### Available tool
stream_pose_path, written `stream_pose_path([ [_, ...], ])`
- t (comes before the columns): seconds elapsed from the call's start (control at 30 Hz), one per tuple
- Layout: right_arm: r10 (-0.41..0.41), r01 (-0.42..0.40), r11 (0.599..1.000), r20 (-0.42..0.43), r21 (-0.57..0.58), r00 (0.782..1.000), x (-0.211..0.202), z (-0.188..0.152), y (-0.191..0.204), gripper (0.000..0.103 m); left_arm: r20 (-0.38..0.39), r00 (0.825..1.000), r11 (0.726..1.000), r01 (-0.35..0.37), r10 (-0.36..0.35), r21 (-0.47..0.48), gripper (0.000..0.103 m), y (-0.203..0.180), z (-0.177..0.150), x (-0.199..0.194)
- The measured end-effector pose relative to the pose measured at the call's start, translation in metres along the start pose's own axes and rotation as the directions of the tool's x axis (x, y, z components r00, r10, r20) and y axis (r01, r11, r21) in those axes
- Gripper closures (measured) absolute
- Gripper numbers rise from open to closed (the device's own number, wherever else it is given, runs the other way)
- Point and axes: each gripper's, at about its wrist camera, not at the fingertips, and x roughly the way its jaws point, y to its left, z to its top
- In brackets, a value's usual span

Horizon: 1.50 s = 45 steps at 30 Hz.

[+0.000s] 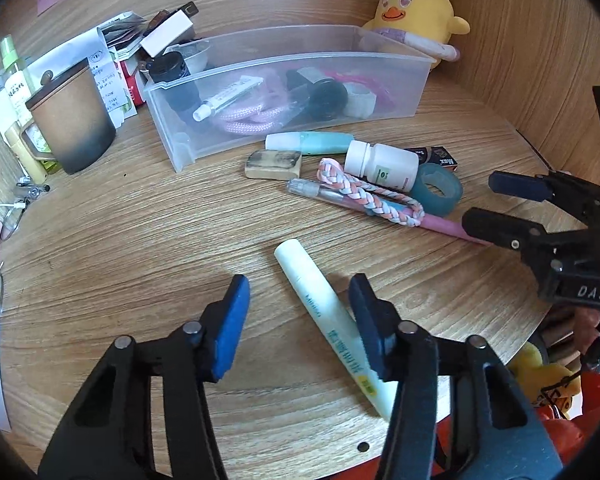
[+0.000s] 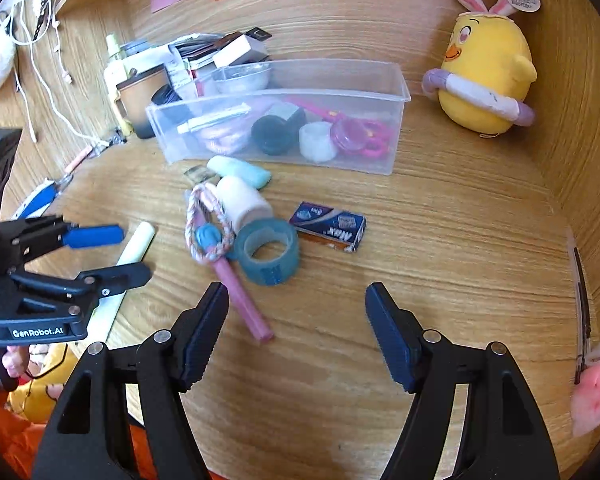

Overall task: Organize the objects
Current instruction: 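Grasp pale green cream tube with left tool while right tool grasps blue tape roll, then place green tube into box with left tool while right tool places tape roll there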

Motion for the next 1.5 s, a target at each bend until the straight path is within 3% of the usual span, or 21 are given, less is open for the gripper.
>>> stream_pose_path([
  [0.1, 0.000, 0.000, 1.000, 0.004, -0.004, 1.000, 0.004, 0.008, 0.004, 0.037, 0.006, 1.000, 1.000, 0.001, -0.001, 0.011, 0.072, 0.004, -0.002, -0.003],
  [0.27, -0.009, 0.008, 1.000, -0.025, -0.013, 1.000, 0.018, 0.016, 0.011, 0.050, 0.018, 1.000, 1.000, -0.001, 0.000, 0.029, 0.088, 0.008, -0.006, -0.006],
  [0.5, 0.015, -0.015, 1.000, -0.044, 0.020, 0.999, 0.029, 0.020, 0.010, 0.066, 0.026, 0.999, 1.000, 0.028, -0.028, 0.000, 0.088, 0.018, 0.000, -0.005],
  [0.77, 0.010, -0.009, 0.999, -0.016, 0.041, 1.000, 0.023, 0.024, 0.007, 0.066, 0.128, 0.991, 0.999, 0.032, -0.029, -0.021, 0.088, 0.026, 0.023, -0.025],
  [1.17, 0.003, -0.010, 0.998, 0.112, 0.061, 0.994, -0.007, 0.055, -0.001, 0.066, 0.254, 0.967, 0.999, 0.031, -0.028, -0.011, 0.088, 0.035, 0.061, -0.055],
  [1.5, -0.011, 0.003, 0.999, 0.178, 0.046, 0.984, -0.015, 0.089, -0.006, 0.066, 0.298, 0.953, 0.999, 0.047, -0.051, 0.020, 0.088, 0.044, 0.106, -0.061],
])
